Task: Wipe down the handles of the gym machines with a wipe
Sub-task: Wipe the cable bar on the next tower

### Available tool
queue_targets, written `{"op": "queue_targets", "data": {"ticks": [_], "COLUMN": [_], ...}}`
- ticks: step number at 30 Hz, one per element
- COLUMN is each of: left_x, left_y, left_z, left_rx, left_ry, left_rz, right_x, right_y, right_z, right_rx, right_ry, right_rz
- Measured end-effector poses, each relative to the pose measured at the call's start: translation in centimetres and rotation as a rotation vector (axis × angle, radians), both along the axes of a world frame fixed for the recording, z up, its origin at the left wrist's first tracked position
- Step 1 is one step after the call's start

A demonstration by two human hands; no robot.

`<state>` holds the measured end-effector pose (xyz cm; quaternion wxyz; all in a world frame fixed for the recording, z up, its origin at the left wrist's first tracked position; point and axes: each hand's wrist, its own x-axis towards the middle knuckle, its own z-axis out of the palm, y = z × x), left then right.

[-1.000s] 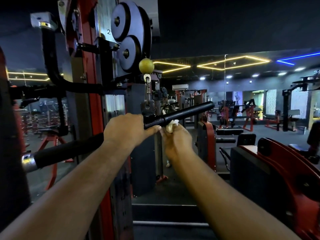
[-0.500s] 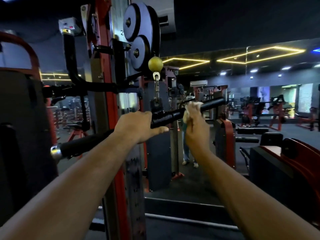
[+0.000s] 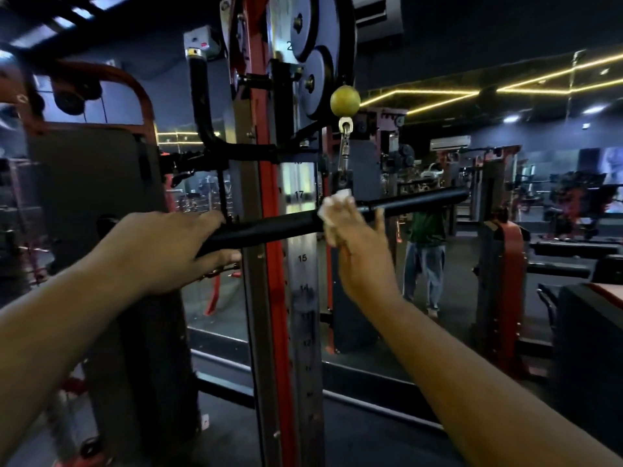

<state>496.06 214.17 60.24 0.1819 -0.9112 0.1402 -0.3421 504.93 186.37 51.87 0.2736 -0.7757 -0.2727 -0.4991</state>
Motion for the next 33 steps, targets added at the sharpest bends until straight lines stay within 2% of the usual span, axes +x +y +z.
{"op": "queue_targets", "data": {"ticks": [1, 2, 3, 5, 6, 7, 11, 13, 16, 18, 20, 22, 24, 25, 28, 29, 31, 33], "left_x": [-0.4, -0.7, -1.1, -1.6, -1.7, -1.7, -1.8, -2.0, -2.0, -1.8, -1.7, -1.8, -2.0, -2.2, -2.5, -2.6, -2.5, -2.4], "left_y": [0.8, 1.4, 2.1, 3.1, 3.6, 4.0, 6.6, 8.2, 10.9, 11.7, 11.8, 11.7, 12.0, 12.3, 13.0, 12.9, 12.6, 12.3], "left_z": [-0.1, -0.4, -0.7, -1.4, -1.9, -2.3, -2.7, -2.9, -3.4, -4.0, -4.6, -5.2, -5.7, -6.0, -7.0, -7.1, -7.3, -7.3], "left_rx": [0.006, 0.004, 0.008, 0.022, 0.012, -0.017, -0.152, -0.184, -0.264, -0.298, -0.314, -0.326, -0.338, -0.348, -0.367, -0.371, -0.375, -0.368], "left_ry": [-0.009, -0.015, -0.026, -0.062, -0.058, -0.037, 0.063, 0.073, 0.047, 0.028, 0.065, 0.104, 0.131, 0.139, 0.13, 0.119, 0.091, 0.076], "left_rz": [0.015, 0.017, 0.017, 0.008, 0.0, -0.024, -0.144, -0.171, -0.213, -0.277, -0.345, -0.388, -0.406, -0.404, -0.39, -0.397, -0.409, -0.403], "right_x": [-0.4, -0.2, 0.2, 1.0, 0.8, 0.3, -3.7, -3.9, -3.2, -3.9, -6.3, -7.9, -7.7, -7.0, -5.4, -5.3, -6.2, -7.7], "right_y": [1.1, 1.2, 0.9, -0.2, -0.2, 0.7, 9.6, 11.4, 9.4, 9.9, 14.5, 19.0, 19.1, 17.8, 14.2, 14.2, 17.2, 20.2], "right_z": [-0.3, -0.4, -0.2, 0.4, 0.6, 0.7, -0.3, -1.0, -0.7, -0.4, -0.5, -1.8, -2.3, -1.8, -0.6, -0.6, -1.2, -2.5], "right_rx": [-0.103, -0.121, -0.038, 0.283, 0.334, 0.296, -0.074, -0.205, 0.014, 0.189, 0.204, -0.093, -0.268, -0.225, 0.022, 0.082, 0.07, -0.088], "right_ry": [-0.071, -0.11, -0.095, 0.033, 0.077, 0.08, -0.02, -0.088, -0.006, 0.117, 0.147, -0.034, -0.078, -0.045, 0.066, 0.075, 0.069, 0.019], "right_rz": [-0.01, -0.025, -0.052, -0.1, -0.166, -0.23, -0.142, -0.211, -0.392, -0.415, -0.286, -0.15, -0.093, -0.117, -0.383, -0.394, -0.243, -0.102]}}
